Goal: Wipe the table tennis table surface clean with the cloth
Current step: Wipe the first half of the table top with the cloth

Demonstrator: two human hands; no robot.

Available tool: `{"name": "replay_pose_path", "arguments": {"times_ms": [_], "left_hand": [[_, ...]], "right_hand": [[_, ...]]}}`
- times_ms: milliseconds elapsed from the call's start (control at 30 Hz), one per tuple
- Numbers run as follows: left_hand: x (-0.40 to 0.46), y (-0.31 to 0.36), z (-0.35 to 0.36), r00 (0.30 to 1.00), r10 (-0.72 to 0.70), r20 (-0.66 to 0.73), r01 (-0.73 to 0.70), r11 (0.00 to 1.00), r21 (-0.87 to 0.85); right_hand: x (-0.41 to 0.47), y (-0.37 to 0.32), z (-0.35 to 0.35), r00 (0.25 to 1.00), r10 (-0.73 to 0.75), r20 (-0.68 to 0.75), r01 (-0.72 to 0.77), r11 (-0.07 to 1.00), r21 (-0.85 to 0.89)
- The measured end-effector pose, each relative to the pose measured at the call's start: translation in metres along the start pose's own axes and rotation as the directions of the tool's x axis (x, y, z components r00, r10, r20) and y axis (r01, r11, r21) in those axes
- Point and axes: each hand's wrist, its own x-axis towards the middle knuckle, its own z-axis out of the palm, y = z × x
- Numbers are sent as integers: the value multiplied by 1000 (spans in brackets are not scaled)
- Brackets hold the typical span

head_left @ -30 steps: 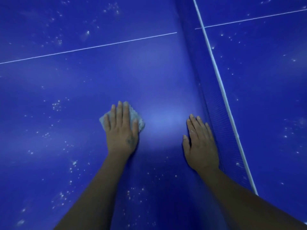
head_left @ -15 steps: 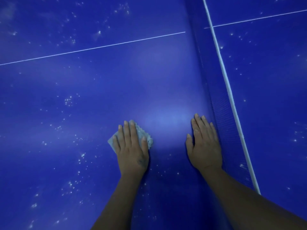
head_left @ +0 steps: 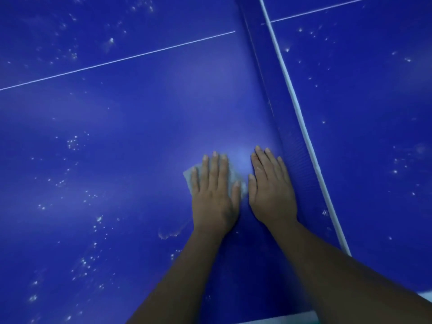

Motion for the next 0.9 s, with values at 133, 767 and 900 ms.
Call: {"name": "replay_pose_path", "arguments": {"times_ms": [133, 767, 900], "left_hand": [[-79, 0, -6, 991, 126, 37, -126, 992, -16], [-52, -31, 0, 985, 164, -47, -168, 983, -76], [1, -79, -9, 998, 52, -27, -54, 997, -62]], "right_hand": [[-1, 0, 0, 1000, 5, 2, -5, 1000, 12], [-109, -12, -22, 995, 62, 83, -54, 994, -92], [-109, -15, -20, 990, 77, 118, -69, 995, -72]]}}
